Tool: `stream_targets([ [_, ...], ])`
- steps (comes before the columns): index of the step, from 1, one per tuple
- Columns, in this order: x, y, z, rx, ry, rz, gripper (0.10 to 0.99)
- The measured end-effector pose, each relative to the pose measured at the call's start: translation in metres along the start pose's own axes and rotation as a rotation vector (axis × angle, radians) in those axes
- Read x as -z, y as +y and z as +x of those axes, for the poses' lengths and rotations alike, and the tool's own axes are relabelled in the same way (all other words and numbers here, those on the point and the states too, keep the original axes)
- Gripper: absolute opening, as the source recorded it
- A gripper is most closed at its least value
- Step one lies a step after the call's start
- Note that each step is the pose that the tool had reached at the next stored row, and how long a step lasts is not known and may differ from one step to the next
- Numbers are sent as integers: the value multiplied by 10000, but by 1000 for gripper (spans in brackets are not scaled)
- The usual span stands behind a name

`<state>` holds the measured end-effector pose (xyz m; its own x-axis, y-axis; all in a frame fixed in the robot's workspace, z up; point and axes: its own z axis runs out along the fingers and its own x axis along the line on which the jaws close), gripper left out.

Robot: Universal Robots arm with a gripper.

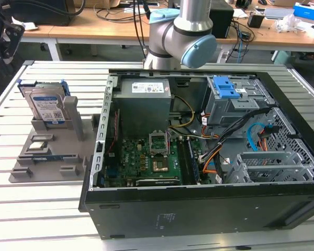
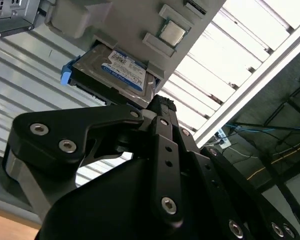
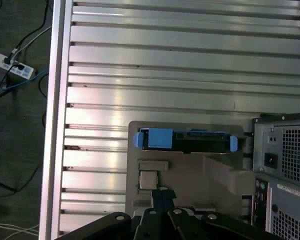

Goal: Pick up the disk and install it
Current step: 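Pick up the disk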

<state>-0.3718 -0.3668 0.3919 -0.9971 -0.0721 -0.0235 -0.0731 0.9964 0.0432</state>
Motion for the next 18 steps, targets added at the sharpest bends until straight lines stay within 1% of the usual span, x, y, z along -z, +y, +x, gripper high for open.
stream_targets([
  [2,0,0,-3,657,29,-15,106],
  [4,0,0,-4,987,42,-23,106],
  [8,0,0,-6,1882,82,-44,106],
  [10,0,-1,-7,2473,106,-58,106],
  [16,0,-1,-7,3353,145,-79,106],
  [18,0,-1,-7,3563,155,-83,106],
])
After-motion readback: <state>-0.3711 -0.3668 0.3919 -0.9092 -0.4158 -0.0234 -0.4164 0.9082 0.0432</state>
